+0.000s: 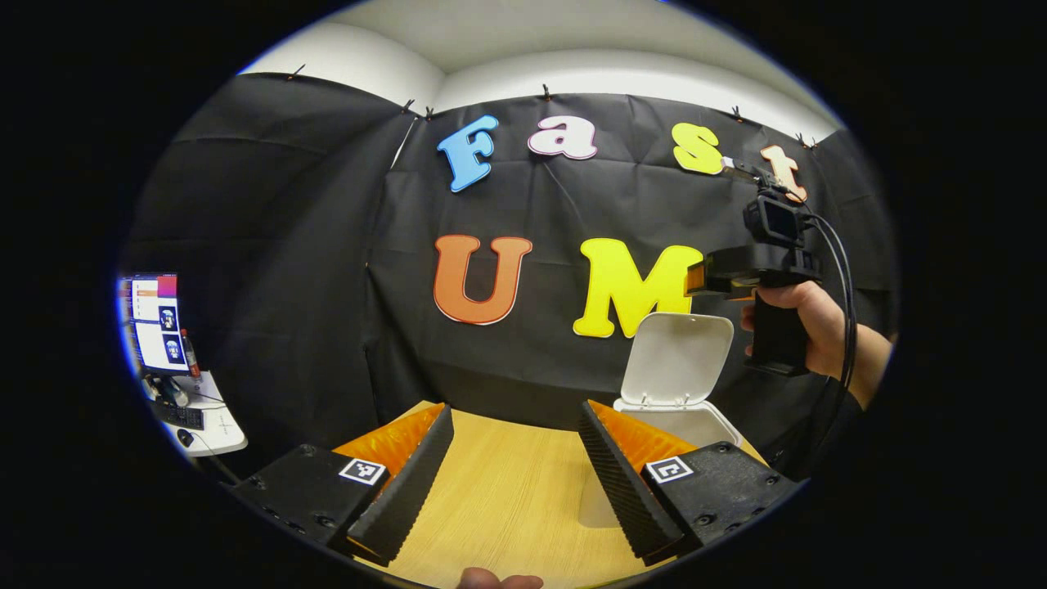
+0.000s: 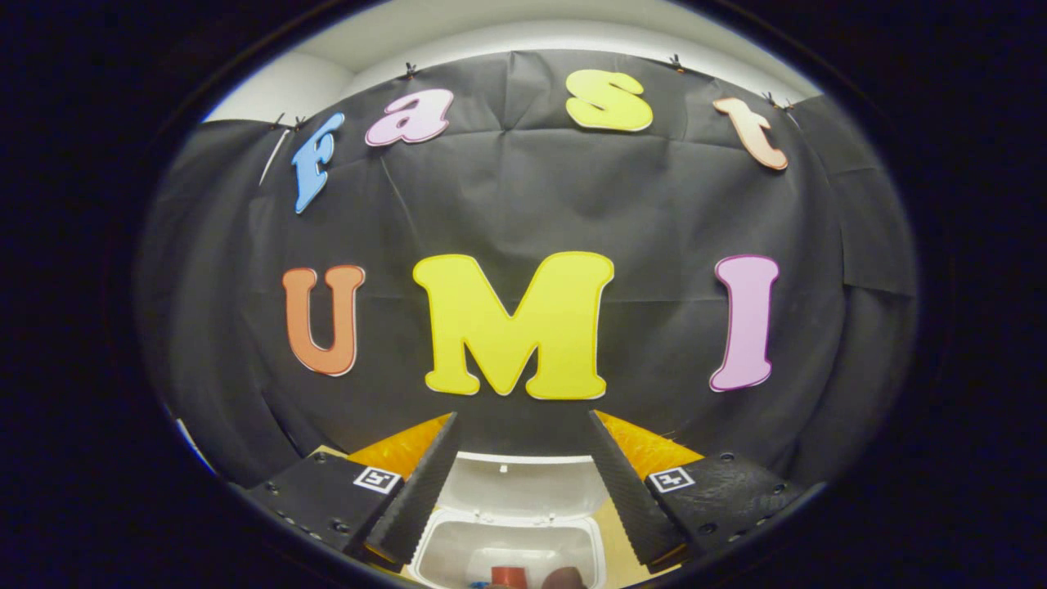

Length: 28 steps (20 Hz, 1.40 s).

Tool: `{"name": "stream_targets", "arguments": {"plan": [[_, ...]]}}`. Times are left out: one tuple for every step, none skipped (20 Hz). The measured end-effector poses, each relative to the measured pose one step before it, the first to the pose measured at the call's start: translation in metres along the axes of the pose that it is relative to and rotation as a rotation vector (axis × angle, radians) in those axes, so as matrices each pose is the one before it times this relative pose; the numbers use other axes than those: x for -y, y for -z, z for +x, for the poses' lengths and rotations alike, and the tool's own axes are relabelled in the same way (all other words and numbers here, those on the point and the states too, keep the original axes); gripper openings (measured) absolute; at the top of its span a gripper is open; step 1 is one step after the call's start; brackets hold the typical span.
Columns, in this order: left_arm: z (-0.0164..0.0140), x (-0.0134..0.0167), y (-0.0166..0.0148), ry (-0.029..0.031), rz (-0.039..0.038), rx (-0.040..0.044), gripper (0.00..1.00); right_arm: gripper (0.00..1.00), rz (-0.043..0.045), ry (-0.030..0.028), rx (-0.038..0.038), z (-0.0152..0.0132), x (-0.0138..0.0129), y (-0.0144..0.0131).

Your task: Press the lid of the desktop garbage bin to open it, pick up the crumpled paper on the desktop and throw it into the bin, then pick up the pop can on the desktop and drop it into the bin, and finally close the garbage bin lid.

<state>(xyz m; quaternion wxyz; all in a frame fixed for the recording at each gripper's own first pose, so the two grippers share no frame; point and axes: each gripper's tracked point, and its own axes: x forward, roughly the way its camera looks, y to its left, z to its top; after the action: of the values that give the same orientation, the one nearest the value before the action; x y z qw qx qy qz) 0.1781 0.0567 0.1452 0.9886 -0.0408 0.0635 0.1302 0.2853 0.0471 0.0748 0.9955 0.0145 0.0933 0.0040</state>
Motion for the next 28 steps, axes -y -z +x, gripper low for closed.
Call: {"name": "stream_targets", "arguments": {"plan": [[-0.00029,0.00004,0.00002,0.00011,0.00144,-0.00310,0.99,0.94,0.00227,0.00195,-0.00647,0.00444,-0.00005,0.00177],[-0.00097,0.00033,-0.00013,-0.00118,0.00306,-0.00204,0.99,0.94,0.00675,-0.00179,-0.00676,0.00301,-0.00103,0.00228],[-0.00072,-0.00061,-0.00058,-0.00368,0.00271,0.00038,0.99,0.94,0.00427,-0.00286,-0.00571,0.00269,-0.00079,0.00150],[-0.00036,-0.00085,-0.00080,-0.00404,0.00084,0.00052,0.99,0.94,-0.00090,0.00293,-0.00504,0.00307,0.00118,0.00253],[-0.00027,-0.00152,0.00083,-0.00603,-0.00096,-0.00205,0.99,0.94,0.00401,0.00081,-0.00959,0.00318,0.00055,0.00218],[-0.00024,-0.00099,-0.00020,-0.00486,-0.00083,-0.00267,0.99,0.94,0.00561,-0.00458,-0.00924,0.00127,-0.00170,0.00311],[-0.00043,-0.00043,-0.00023,-0.00397,0.00095,-0.00029,0.99,0.94,0.00418,0.00033,-0.00863,0.00100,-0.00051,0.00165],[-0.00073,-0.00018,-0.00119,-0.00305,0.00277,0.00058,0.99,0.93,0.00482,-0.00306,-0.00651,0.00135,-0.00081,0.00228],[-0.00072,-0.00061,-0.00182,-0.00381,0.00429,0.00260,0.99,0.93,0.00240,-0.00319,-0.00502,0.00003,-0.00086,0.00153],[-0.00115,0.00036,0.00027,-0.00224,0.00201,0.00078,0.99,0.94,-0.00252,0.00072,0.00002,-0.00025,0.00023,-0.00015],[-0.00091,-0.00098,0.00011,-0.00283,0.00131,-0.00056,0.99,0.94,-0.00135,0.00259,0.00062,0.00015,0.00018,-0.00009],[-0.00127,-0.00021,-0.00021,-0.00224,0.00051,-0.00043,0.99,0.94,0.00292,-0.00096,0.00011,0.00041,-0.00041,-0.00058],[-0.00147,-0.00146,-0.00053,-0.00469,0.00032,0.00287,0.99,0.94,0.00084,-0.00180,-0.00360,-0.00127,-0.00001,0.00083],[-0.00155,-0.00173,-0.00090,-0.00432,-0.00093,0.00295,0.99,0.94,-0.00122,0.00305,-0.00125,-0.00031,0.00198,0.00104],[-0.00081,0.00016,-0.00033,-0.00099,-0.00272,-0.00249,0.99,0.94,-0.00189,0.00357,0.00152,0.00083,0.00194,-0.00075],[-0.00142,0.00027,-0.00053,0.00003,-0.00079,0.00168,0.99,0.94,-0.00145,0.00343,0.00327,0.00107,0.00177,-0.00026],[-0.00125,-0.00020,-0.00204,0.00003,0.00133,0.00445,0.99,0.94,-0.00225,0.00751,0.00110,0.00164,0.00275,-0.00032],[-0.00118,-0.00140,-0.00115,-0.00173,0.00627,0.00483,0.99,0.94,-0.00518,0.00565,0.00010,0.00101,0.00146,0.00015],[-0.00159,-0.00111,-0.00021,-0.00207,0.00403,0.00175,0.99,0.94,-0.01085,0.00586,-0.00387,0.00229,0.00097,0.00208],[-0.00154,-0.00165,-0.00017,-0.00201,0.00142,0.00156,0.99,0.93,-0.00368,-0.00054,-0.00144,0.00072,0.00008,0.00109],[-0.00282,-0.00127,-0.00052,-0.00228,-0.00098,0.00164,0.99,0.94,0.00299,0.00461,0.00197,0.00072,0.00093,-0.00161],[-0.00196,-0.00144,-0.00127,-0.00224,-0.00195,0.00270,0.99,0.95,0.00185,0.00090,-0.00153,0.00002,0.00016,0.00127],[-0.00121,-0.00149,-0.00034,-0.00062,-0.00159,0.00145,0.99,0.95,0.00198,-0.00108,-0.00599,-0.00177,0.00019,0.00105],[-0.00118,-0.00043,-0.00017,-0.00025,0.00056,0.00073,0.99,0.95,0.00627,-0.00125,-0.00461,-0.00117,-0.00008,0.00146],[-0.00085,-0.00078,-0.00100,0.00013,0.00183,0.00254,0.99,0.96,0.00601,-0.00014,-0.00603,-0.00124,0.00013,0.00100],[-0.00195,-0.00121,-0.00097,0.00044,0.00491,0.00363,0.99,0.96,0.00212,0.00053,-0.00596,-0.00389,0.00096,0.00101],[-0.00110,-0.00036,-0.00105,0.00340,0.00261,0.00193,0.99,0.96,0.00152,0.00041,-0.00377,-0.00326,-0.00047,0.00179],[-0.00093,0.00187,-0.00005,0.00907,-0.00251,0.00202,0.99,0.96,-0.00467,0.00154,0.00229,-0.00466,0.00045,0.00207]]}}
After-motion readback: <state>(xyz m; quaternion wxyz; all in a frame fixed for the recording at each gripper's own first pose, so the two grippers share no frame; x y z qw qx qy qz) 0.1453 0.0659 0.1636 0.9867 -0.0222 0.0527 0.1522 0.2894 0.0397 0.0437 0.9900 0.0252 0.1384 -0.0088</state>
